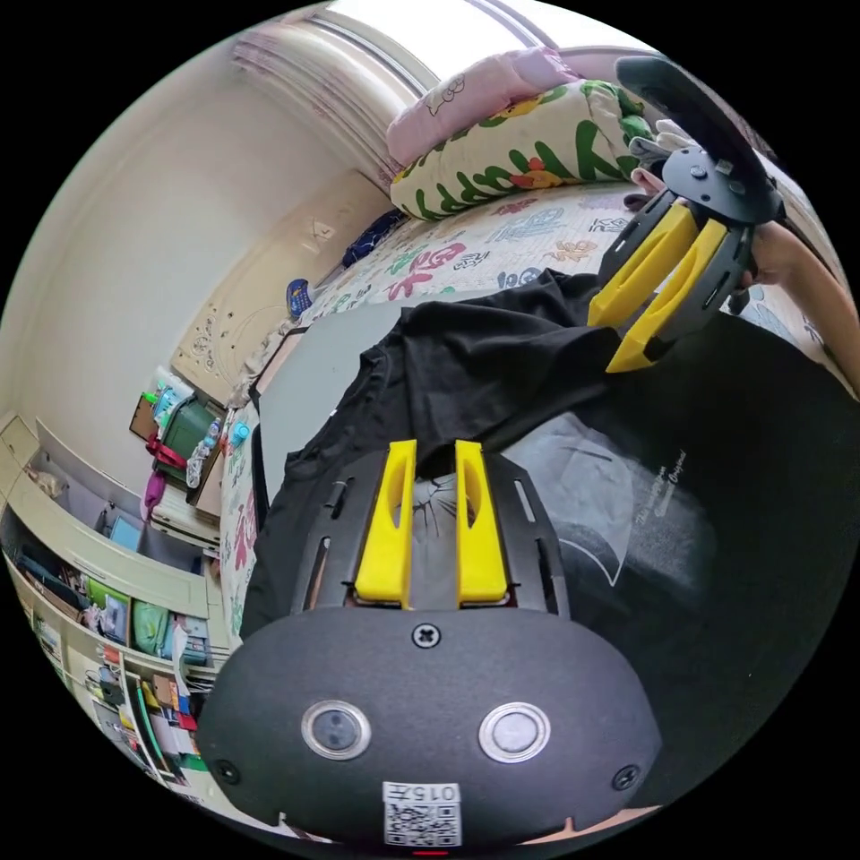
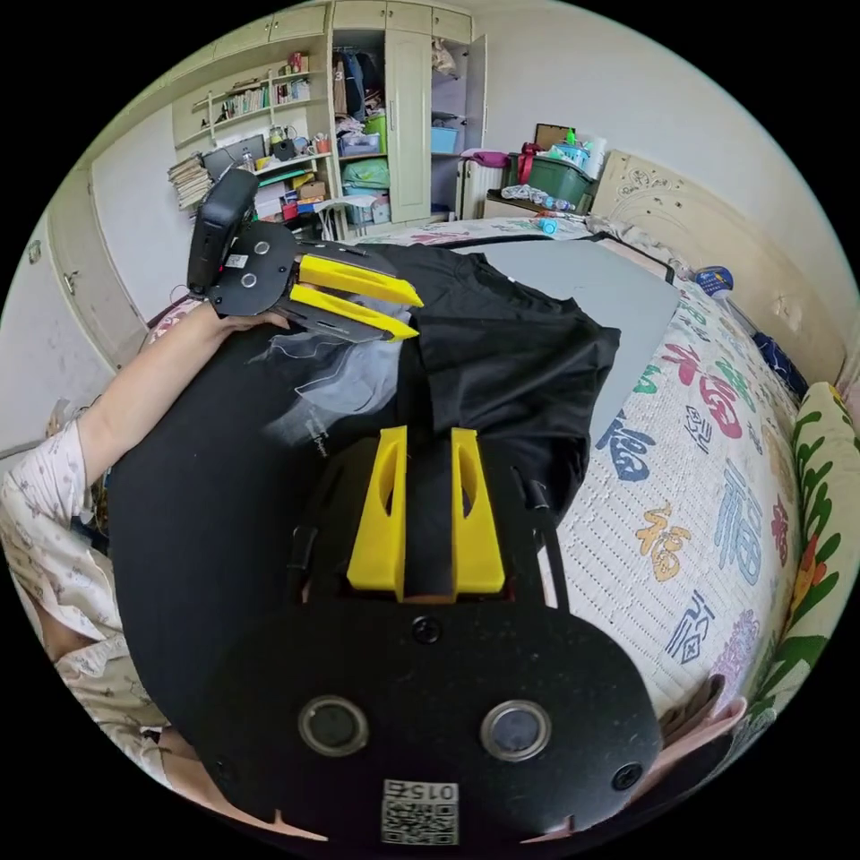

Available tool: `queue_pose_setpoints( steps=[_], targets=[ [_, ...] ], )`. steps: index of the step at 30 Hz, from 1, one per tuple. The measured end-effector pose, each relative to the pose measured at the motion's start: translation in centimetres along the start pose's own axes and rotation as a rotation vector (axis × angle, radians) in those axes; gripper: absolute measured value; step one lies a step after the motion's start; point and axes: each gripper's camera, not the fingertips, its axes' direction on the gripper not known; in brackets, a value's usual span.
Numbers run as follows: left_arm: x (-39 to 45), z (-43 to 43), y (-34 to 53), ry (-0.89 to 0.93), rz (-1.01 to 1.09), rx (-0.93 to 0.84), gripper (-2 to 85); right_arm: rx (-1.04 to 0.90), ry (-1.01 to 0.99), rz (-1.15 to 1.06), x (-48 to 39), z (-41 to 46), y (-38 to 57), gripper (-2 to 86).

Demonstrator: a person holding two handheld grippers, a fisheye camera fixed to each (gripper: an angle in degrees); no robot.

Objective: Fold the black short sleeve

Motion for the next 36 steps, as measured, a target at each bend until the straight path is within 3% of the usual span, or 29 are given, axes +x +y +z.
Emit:
queue_pose_setpoints(
  steps=[5,12,17,20,26,32,36],
  targets=[
    [0.3,-0.4,0.3,-0.101,-0.028,0.005,1.0,-0.011,0.031,-0.027,-0.3,1.0,-0.2,4.3],
    [-7.0,-3.3,4.7,0.017,-0.363,0.137,-0.1,0.008,-0.01,-0.078,-1.0,0.9,-0.5,-0.1],
    [-6.7,-1.0,4.2,-0.019,-0.339,-0.023,-0.2,-0.046,0.02,-0.143,-2.8,3.2,-0.9,1.1],
    [-6.0,-0.7,3.5,-0.057,-0.298,-0.066,-0.2,-0.02,0.083,-0.113,-1.7,2.3,-0.6,8.0],
    [-6.5,-1.1,3.5,-0.048,-0.305,-0.073,-0.2,0.11,0.38,0.028,1.3,1.8,1.8,10.0],
    [-6.3,-1.5,2.9,-0.076,-0.289,-0.088,-0.2,0.046,0.463,0.002,0.2,6.5,1.3,0.2],
    [-6.4,-1.7,2.6,-0.1,-0.297,-0.106,-0.2,0.057,0.492,0.089,1.3,6.3,2.0,-0.7]
  ],
)
